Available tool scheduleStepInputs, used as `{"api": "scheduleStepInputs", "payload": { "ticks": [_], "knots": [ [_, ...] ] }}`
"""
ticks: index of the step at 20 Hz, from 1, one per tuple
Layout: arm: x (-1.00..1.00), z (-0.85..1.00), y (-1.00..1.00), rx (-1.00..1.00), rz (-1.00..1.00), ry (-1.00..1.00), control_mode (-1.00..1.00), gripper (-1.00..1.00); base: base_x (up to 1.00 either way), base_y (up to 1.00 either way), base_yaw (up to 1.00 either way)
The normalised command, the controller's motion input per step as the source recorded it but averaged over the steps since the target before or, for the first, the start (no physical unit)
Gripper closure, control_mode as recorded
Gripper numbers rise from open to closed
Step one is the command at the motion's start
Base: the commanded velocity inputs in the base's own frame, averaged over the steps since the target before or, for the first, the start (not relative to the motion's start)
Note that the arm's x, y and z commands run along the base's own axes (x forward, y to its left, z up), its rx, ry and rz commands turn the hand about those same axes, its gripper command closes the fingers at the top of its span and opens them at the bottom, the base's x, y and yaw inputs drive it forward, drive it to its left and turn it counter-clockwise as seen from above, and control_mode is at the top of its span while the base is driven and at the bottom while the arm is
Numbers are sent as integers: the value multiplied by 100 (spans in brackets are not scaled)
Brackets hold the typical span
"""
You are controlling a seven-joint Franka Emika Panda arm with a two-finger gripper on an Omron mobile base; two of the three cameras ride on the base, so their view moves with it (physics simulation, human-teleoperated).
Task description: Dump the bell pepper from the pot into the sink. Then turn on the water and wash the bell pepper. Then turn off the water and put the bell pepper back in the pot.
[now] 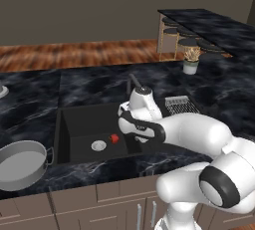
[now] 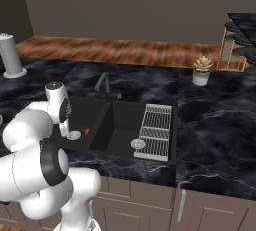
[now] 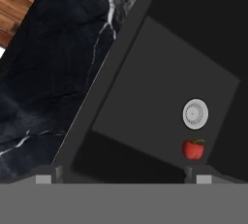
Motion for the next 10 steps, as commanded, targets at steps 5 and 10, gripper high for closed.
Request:
{"api": "scheduleStepInputs", "payload": {
  "ticks": [5,10],
  "knots": [
    [30,-6,0,0,0,0,-100,-100,0,0,0],
    [42,-2,0,0,0,0,-100,-100,0,0,0]
  ]
}}
